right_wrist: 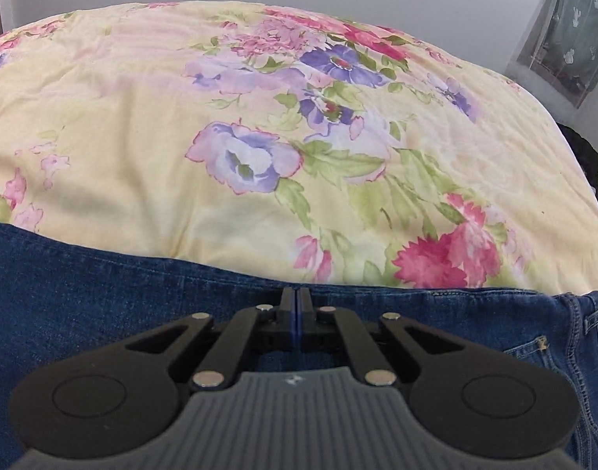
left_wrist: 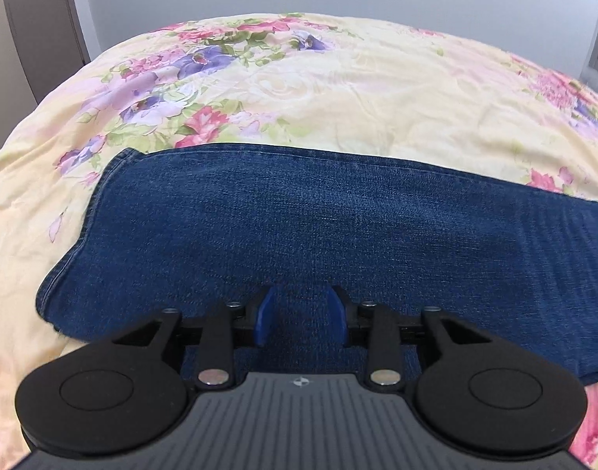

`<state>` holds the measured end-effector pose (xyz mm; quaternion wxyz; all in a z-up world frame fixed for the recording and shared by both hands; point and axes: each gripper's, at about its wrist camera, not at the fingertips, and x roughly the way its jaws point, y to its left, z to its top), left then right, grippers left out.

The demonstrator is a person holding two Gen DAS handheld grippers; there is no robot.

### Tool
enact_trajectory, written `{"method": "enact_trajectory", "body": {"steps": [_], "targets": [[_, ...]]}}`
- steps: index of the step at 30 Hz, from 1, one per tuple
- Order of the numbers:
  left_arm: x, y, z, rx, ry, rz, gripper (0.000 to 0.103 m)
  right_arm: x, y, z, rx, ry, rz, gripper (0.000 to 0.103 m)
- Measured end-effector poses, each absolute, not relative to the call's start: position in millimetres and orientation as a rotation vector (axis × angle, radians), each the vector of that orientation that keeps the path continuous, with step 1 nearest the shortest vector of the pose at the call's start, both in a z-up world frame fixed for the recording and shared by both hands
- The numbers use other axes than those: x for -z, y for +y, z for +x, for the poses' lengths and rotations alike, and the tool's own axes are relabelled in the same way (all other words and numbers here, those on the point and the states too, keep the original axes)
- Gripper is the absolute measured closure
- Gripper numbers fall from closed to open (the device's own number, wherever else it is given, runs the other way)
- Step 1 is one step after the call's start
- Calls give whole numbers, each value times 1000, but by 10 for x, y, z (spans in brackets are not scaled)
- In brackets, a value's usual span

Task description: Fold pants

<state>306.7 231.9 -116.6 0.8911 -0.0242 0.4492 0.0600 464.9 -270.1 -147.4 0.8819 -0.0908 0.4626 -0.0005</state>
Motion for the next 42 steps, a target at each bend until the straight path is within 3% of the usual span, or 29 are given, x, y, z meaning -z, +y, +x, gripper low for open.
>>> {"method": "enact_trajectory", "body": {"steps": [11, 18, 21, 25, 42], "targets": [[742, 2623, 2424, -145, 910, -163, 58, 1142, -2130, 3535, -267, 966, -137, 100], [571, 2703, 2048, -171, 900, -195, 58, 1456, -1934, 2911, -319, 992, -186, 100], [556, 2717, 1930, -162, 895, -248, 58, 1523, -1993, 2837, -298, 975, -143, 101], [572, 2748, 1792, -146, 862, -347, 50, 1407, -1945, 2725, -288, 973, -146, 97], [1067, 3769, 1758, -283, 632, -904, 50, 1142, -1415, 2917, -380, 858, -142, 97]]}}
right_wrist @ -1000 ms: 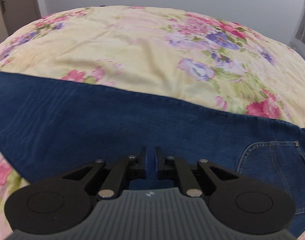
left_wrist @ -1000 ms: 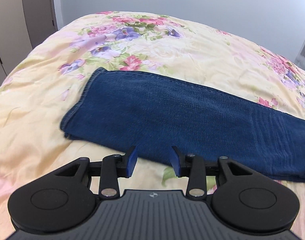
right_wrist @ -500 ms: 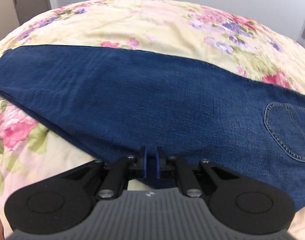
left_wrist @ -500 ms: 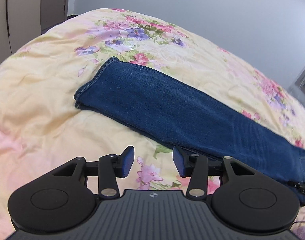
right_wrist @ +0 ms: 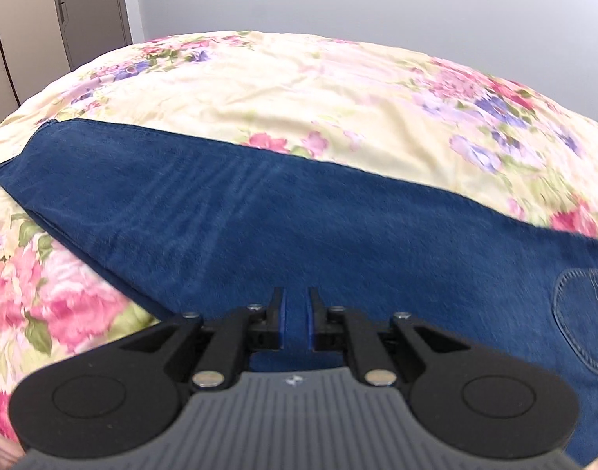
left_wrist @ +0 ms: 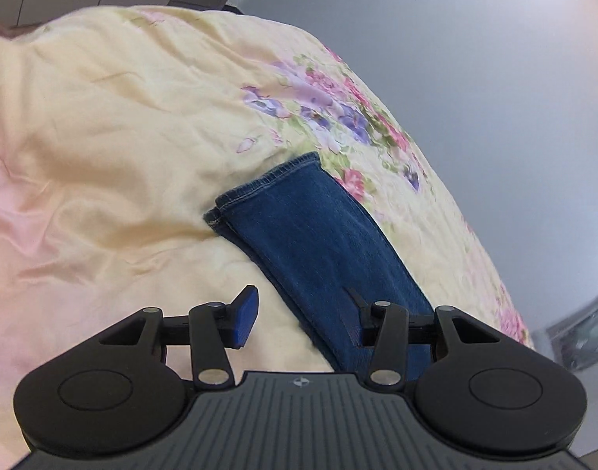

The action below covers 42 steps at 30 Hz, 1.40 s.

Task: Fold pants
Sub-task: 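Open the left tool to release the jeans hem, then grasp the stacked leg cuffs with the left tool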

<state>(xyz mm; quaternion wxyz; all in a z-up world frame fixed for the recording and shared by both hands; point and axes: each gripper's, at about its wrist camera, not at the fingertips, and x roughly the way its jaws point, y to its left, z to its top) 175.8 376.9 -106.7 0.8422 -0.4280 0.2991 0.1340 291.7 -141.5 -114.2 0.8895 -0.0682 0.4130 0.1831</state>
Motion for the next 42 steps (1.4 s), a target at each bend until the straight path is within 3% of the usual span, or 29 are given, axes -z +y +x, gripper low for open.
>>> {"method": "enact_trajectory", "body": {"steps": [10, 25, 35, 42], "targets": [[1530, 4022, 2211, -359, 645, -926, 51, 1176, -1004, 3365, -428, 846, -134, 99], [1752, 4150, 2540, -349, 601, -879, 52, 1654, -672, 4561, -275, 935, -48, 103], [1610, 4090, 2595, -357, 599, -845, 88, 1536, -686, 4121, -292, 970, -69, 103], [1361, 3917, 2594, -382, 566, -759, 97, 1527, -869, 3292, -354, 1050, -35, 103]]}}
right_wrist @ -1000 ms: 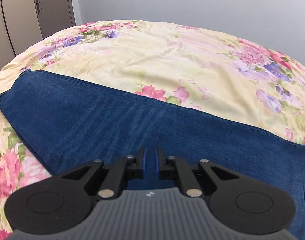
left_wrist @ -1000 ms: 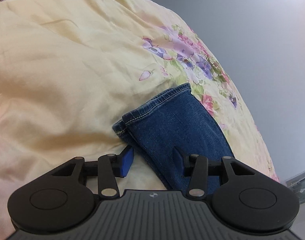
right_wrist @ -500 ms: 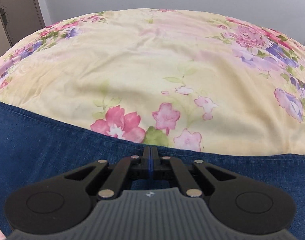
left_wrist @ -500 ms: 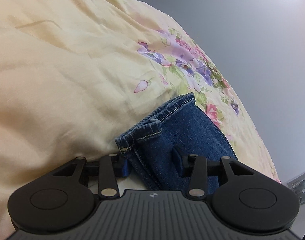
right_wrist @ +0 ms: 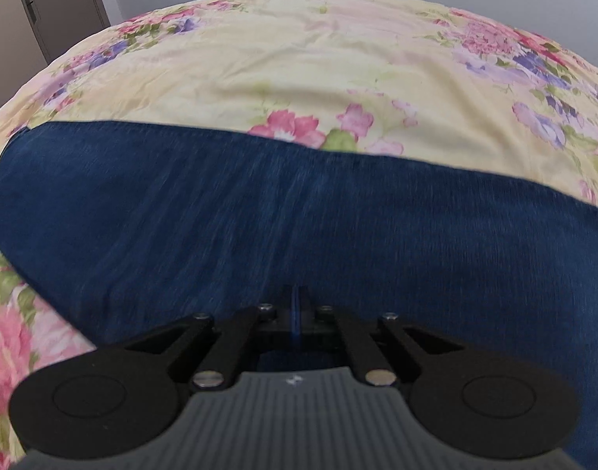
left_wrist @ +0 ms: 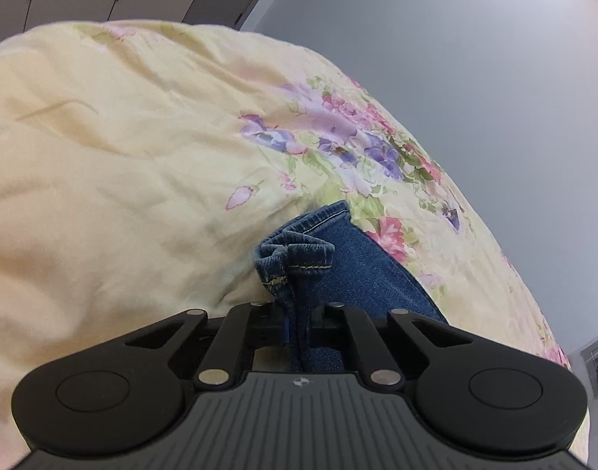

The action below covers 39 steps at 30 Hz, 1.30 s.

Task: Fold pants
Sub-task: 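Grasp the stacked leg cuffs with the left tool, then lift the cuffs with the left tool and fold them toward the waistband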

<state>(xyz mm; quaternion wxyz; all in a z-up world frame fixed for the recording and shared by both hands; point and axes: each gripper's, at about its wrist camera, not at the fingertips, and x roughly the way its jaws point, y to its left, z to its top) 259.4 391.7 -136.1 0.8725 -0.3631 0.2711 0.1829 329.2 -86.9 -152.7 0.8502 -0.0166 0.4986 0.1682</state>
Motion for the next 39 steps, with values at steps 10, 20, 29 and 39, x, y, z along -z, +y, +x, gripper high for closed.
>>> {"method": "enact_trajectory", "body": {"steps": [10, 20, 29, 39], "targets": [[343, 2613, 2583, -180, 476, -171, 98, 1537, -1007, 3244, -360, 1126, 80, 103], [465, 529, 2408, 121, 477, 424, 97, 1173, -1582, 2704, -411, 1054, 114, 103], [1496, -262, 2168, 266, 726, 748, 97, 1321, -1983, 2347, -408, 1098, 164, 103], [1030, 103, 2286, 313, 733, 354, 97, 1387, -1937, 2133, -439, 1053, 230, 100]]}}
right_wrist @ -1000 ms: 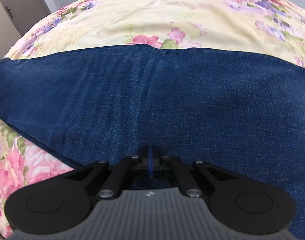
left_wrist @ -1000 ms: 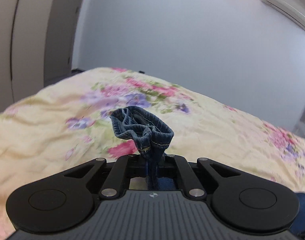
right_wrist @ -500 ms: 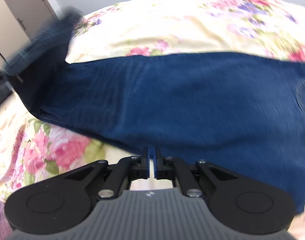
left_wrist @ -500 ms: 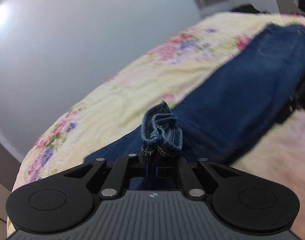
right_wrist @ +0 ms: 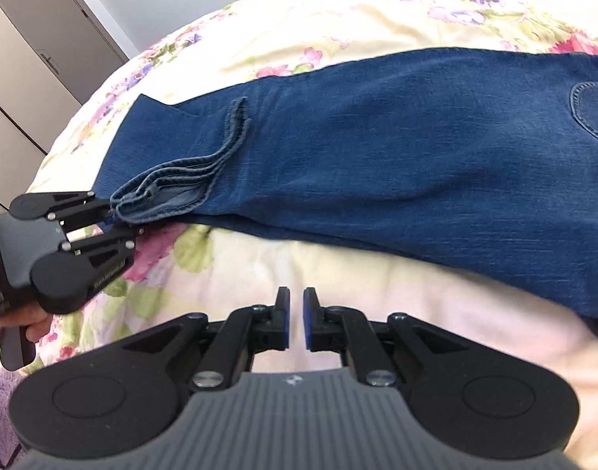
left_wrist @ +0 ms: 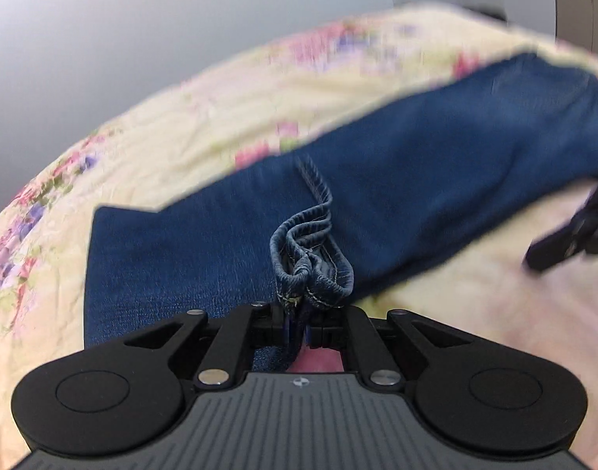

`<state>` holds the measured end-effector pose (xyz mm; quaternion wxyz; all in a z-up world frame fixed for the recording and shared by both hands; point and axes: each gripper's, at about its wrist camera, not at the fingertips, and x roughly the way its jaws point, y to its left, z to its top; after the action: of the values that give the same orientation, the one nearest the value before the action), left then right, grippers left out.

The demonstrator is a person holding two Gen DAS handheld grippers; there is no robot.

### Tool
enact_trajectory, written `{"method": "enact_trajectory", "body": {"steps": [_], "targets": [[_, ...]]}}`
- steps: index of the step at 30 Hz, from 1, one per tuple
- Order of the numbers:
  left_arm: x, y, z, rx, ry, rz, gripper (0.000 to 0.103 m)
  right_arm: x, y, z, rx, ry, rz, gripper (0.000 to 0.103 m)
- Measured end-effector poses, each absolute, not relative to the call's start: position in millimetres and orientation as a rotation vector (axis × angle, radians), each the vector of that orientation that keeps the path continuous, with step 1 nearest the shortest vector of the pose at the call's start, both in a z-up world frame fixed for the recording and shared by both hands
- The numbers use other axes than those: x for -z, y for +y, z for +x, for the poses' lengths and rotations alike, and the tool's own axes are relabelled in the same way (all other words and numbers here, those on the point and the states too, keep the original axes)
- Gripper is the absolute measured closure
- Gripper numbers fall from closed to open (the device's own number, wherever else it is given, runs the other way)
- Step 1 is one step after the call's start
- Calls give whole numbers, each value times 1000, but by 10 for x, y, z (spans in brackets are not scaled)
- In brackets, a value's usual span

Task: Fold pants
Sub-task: 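Lift the cuffs with the left tool and fold them toward the waistband, then release the cuffs with the left tool while the right tool grasps the folded hem edge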

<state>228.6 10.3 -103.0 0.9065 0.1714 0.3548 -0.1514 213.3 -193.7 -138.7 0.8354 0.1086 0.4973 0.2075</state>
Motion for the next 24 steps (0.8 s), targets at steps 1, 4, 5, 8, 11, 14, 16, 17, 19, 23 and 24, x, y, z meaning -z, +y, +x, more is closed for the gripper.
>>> {"method": "enact_trajectory", "body": {"steps": [1, 4, 5, 8, 11, 14, 16, 17, 19, 23, 24], "targets": [[957, 126, 2258, 340, 715, 323, 97, 1367, -1924, 2119, -442, 1043, 230, 100], [1015, 39, 2235, 405, 759, 368, 97, 1326, -1910, 2104, -444, 1026, 225, 100], [1112, -5, 2238, 407, 788, 404, 97, 1327, -1900, 2109, -443, 1028, 224, 100], [1337, 50, 2249, 389, 844, 363, 96, 1337, -1877, 2117, -432, 1038, 234, 100], [1340, 237, 2300, 403, 865, 200, 93, 1338, -1854, 2132, -433, 1035, 233, 98], [1257, 339, 2325, 445, 887, 113, 72, 1330, -1832, 2147, -446, 1031, 235, 85], [1222, 322, 2306, 492, 895, 107, 61, 1325, -1808, 2165, -463, 1026, 250, 80], [1216, 304, 2291, 512, 895, 115, 57, 1322, -1793, 2181, -469, 1025, 261, 79], [1219, 277, 2244, 554, 910, 111, 57, 1321, -1771, 2218, -482, 1023, 294, 73], [1181, 270, 2218, 599, 925, 100, 57, 1320, -1704, 2258, -490, 1038, 365, 57], [1152, 298, 2214, 600, 927, 97, 57, 1321, -1693, 2262, -492, 1045, 382, 55]]}}
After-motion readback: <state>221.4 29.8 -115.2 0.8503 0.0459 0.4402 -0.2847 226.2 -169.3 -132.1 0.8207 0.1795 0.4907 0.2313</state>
